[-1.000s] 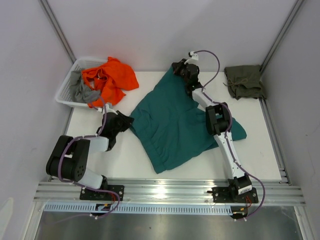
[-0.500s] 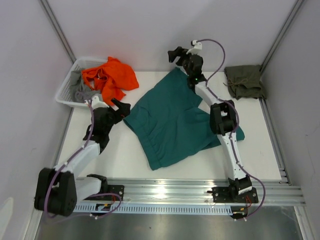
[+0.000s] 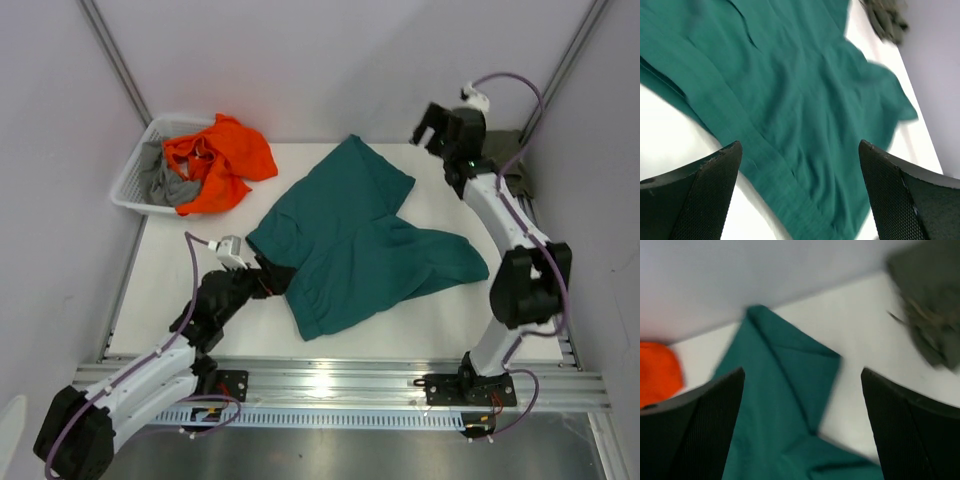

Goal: Fold and stack the shorts
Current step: Flatten the shorts out

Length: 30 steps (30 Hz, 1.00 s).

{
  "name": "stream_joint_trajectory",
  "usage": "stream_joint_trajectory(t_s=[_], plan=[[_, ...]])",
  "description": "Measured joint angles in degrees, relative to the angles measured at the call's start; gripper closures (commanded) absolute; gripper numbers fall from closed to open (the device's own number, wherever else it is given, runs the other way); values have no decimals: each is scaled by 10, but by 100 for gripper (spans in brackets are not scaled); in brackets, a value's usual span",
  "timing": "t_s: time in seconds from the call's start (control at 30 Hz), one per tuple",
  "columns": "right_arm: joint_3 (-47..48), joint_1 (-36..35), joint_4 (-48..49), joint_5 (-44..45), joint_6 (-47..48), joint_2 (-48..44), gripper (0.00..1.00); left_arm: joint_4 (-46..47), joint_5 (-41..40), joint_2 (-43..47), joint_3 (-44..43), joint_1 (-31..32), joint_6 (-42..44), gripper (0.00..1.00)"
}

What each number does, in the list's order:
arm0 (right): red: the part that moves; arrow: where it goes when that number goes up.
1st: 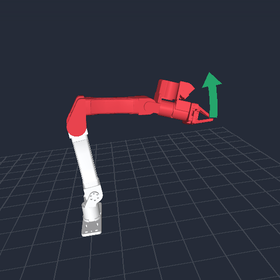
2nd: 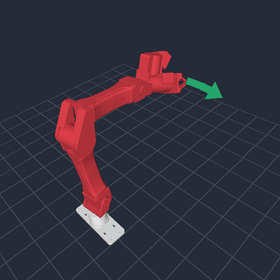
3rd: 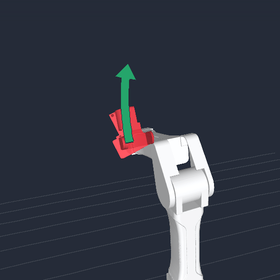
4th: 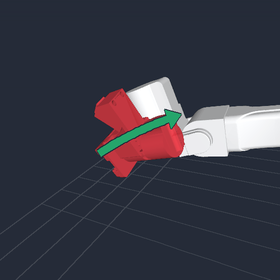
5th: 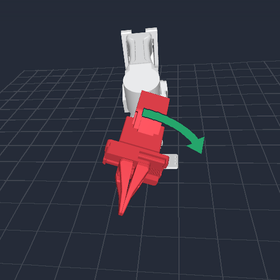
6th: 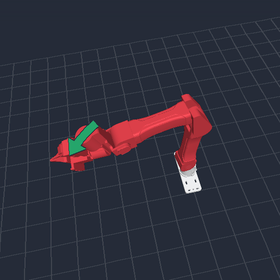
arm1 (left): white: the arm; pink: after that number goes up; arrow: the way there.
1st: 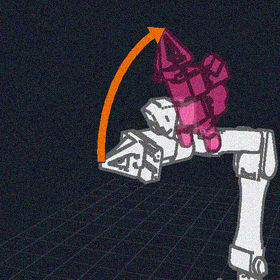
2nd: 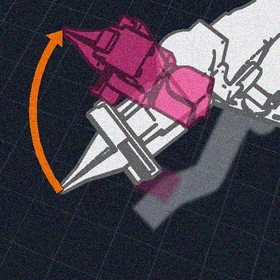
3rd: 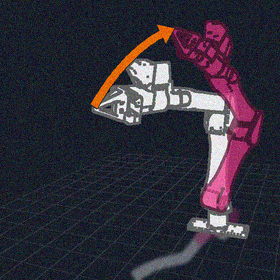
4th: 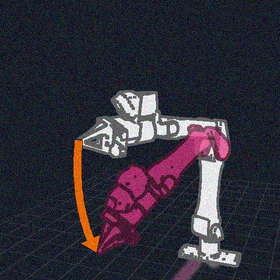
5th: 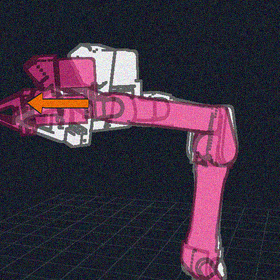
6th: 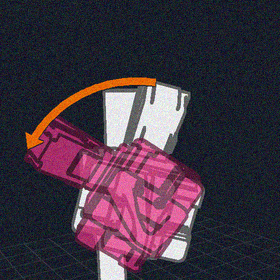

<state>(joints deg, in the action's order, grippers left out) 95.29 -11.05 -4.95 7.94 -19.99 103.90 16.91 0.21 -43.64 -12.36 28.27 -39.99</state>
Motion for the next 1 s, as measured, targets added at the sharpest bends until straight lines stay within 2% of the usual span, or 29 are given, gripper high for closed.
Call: stream_joint_trajectory(t_s=[0.17, 0.27, 0.4, 0.47, 0.5, 0.53, 0.63, 0.83, 1.0], plan=[[-239, 29, -69, 57, -52, -156, 2, 12, 0, 84, 54, 85, -7, 1], [-361, 54, -97, 66, -86, -253, 12, 29, -17, 98, 79, 148, -13, 1], [-482, 90, -129, 112, -132, -366, 19, 59, -37, 53, 89, 203, -16, 1], [-521, 102, -144, 126, -143, -410, 23, 81, -43, 17, 89, 210, -16, 1], [-536, 111, -145, 128, -144, -428, 30, 93, -46, -3, 89, 211, -15, 1], [-546, 120, -145, 126, -143, -443, 31, 106, -47, -24, 90, 211, -15, 1], [-551, 147, -129, 114, -138, -440, 32, 144, -45, -79, 90, 212, -13, 1], [-541, 142, -101, 89, -135, -318, 28, 235, -38, -217, 90, 213, -9, 1], [-567, 145, -76, 80, -146, -319, 33, 322, -24, -284, 90, 213, -10, 2]])
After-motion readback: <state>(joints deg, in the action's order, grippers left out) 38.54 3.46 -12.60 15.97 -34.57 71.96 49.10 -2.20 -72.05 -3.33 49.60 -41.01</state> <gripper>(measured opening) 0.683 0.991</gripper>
